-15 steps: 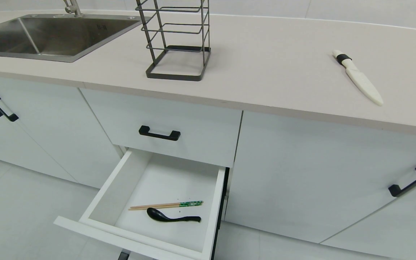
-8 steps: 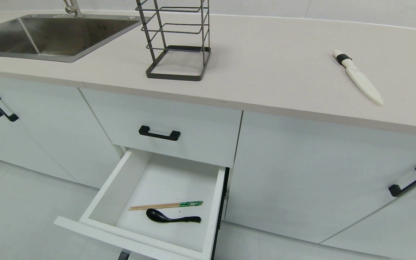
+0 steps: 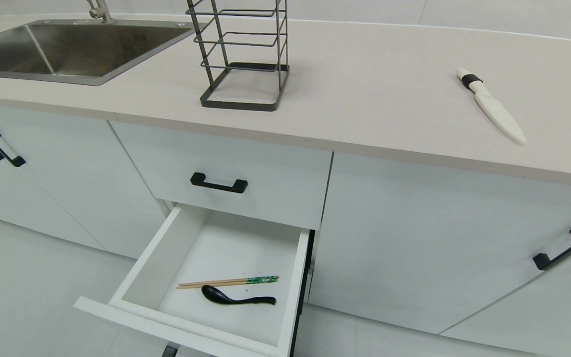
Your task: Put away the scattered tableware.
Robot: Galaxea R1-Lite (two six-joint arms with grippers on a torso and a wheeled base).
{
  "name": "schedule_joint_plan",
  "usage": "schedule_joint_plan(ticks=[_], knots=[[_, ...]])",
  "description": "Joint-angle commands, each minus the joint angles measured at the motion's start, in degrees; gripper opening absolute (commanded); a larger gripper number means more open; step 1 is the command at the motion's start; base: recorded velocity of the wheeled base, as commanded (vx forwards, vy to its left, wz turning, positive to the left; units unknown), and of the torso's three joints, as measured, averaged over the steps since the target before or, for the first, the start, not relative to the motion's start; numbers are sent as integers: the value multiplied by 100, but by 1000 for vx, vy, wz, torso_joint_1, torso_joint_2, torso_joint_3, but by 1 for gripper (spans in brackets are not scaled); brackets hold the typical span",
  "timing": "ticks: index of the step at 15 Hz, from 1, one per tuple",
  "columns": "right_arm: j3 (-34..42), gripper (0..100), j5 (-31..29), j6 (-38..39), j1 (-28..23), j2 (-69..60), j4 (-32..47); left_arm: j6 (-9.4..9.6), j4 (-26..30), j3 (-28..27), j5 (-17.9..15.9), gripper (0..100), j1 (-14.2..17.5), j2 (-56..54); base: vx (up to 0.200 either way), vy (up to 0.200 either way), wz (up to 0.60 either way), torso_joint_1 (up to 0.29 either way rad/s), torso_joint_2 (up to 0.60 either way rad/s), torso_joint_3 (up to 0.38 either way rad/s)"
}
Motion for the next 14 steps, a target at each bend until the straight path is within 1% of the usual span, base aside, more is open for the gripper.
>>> schedule_joint_plan(ticks=[1,2,4,5,6,7,8,9,10,11,12,13,14], knots=[[0,100,-3,4,0,20,-4,-328,677,-188,-267,100,-344,789,0,0,0,0,0,0],[0,100,-3,4,0,20,-4,-364,800,-144,-495,100,-494,1150,0,0,0,0,0,0],[0,100,-3,4,0,20,-4,-346,923,234,-1243,100,-793,2108,0,0,0,0,0,0],[0,100,-3,4,0,20,-4,-346,923,375,-1497,100,-968,2573,0,0,0,0,0,0],[0,100,-3,4,0,20,-4,-346,923,436,-1585,100,-1170,3048,0,0,0,0,0,0],[0,100,-3,4,0,20,-4,-346,923,471,-1585,100,-1258,3277,0,0,0,0,0,0],[0,100,-3,4,0,20,-4,-346,914,542,-1577,100,-1452,3927,0,0,0,0,0,0],[0,100,-3,4,0,20,-4,-346,906,550,-1568,100,-1504,4182,0,0,0,0,0,0],[0,100,-3,4,0,20,-4,-346,791,542,-1524,100,-1522,4867,0,0,0,0,0,0],[0,100,-3,4,0,20,-4,-346,598,550,-1410,100,-1531,5272,0,0,0,0,0,0],[0,100,-3,4,0,20,-4,-346,536,550,-1339,100,-1531,5421,0,0,0,0,0,0],[0,100,-3,4,0,20,-4,-337,519,550,-1190,100,-1548,5650,0,0,0,0,0,0],[0,100,-3,4,0,20,-4,-337,466,568,-953,100,-1566,6054,0,0,0,0,0,0]])
